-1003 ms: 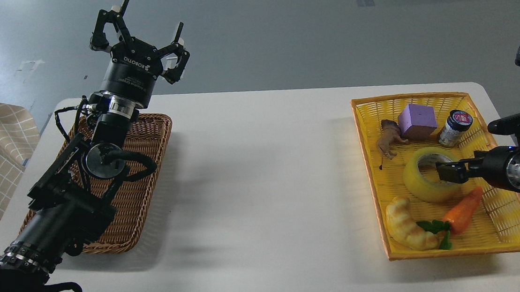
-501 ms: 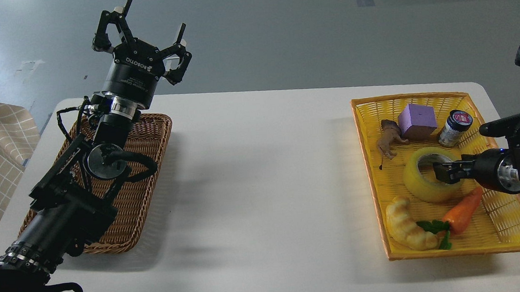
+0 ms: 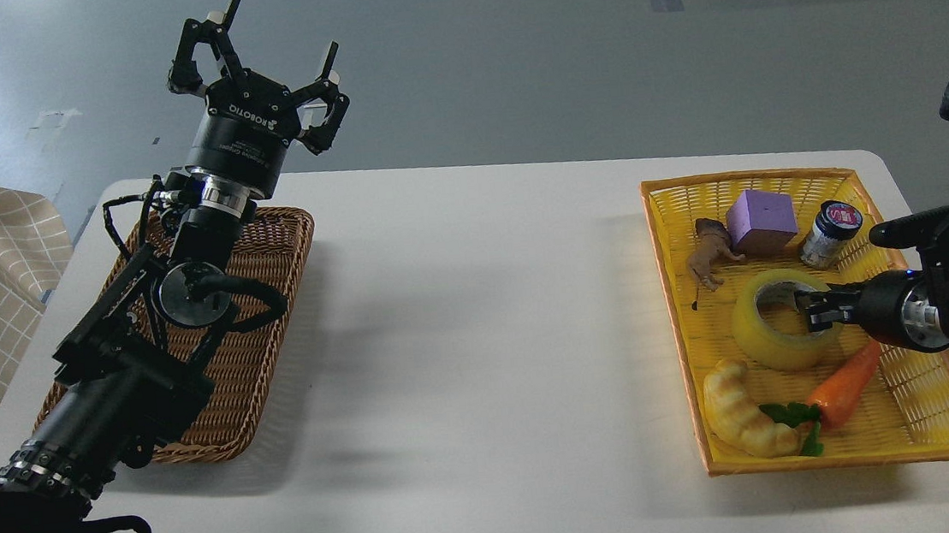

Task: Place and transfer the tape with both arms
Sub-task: 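Lift the tape roll and carry it toward the table center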

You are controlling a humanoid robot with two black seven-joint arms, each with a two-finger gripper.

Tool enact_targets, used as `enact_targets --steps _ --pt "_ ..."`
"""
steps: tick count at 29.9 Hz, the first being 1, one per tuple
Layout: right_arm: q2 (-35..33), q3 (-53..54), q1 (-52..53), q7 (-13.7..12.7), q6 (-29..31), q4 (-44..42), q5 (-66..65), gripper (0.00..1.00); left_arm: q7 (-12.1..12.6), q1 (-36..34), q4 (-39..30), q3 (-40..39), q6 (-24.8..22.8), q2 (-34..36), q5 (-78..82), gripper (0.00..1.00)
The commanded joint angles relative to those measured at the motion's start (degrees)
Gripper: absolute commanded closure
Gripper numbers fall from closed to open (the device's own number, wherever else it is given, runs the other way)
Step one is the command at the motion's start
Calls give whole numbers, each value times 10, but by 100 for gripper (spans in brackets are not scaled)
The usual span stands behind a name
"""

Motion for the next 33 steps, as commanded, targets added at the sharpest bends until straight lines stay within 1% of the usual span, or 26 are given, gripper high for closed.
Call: enact_targets --steps 1,7,9,11,14,17,25,29,33 --pt "0 2 4 0 0 0 1 100 0 0 0 -1 0 -2 0 2" --pt "-10 12 23 4 0 21 5 100 0 -1 1 0 0 -3 0 2" --pt "-28 33 29 6 0 43 7 100 0 -1 1 0 0 -3 0 2" --pt "-57 57 28 8 0 97 19 100 0 0 1 -1 0 -4 0 2" --pt "-87 76 28 11 0 156 45 100 0 0 1 -1 0 -4 0 2" --pt "-103 89 30 11 0 203 65 100 0 0 0 -1 0 -3 0 2" --pt "-90 90 60 12 0 219 68 100 0 2 0 1 0 -4 0 2" --pt "-66 86 78 11 0 218 67 100 -1 1 0 1 0 -5 0 2" --pt "-27 73 97 11 0 217 64 100 -1 1 0 1 0 -7 0 2"
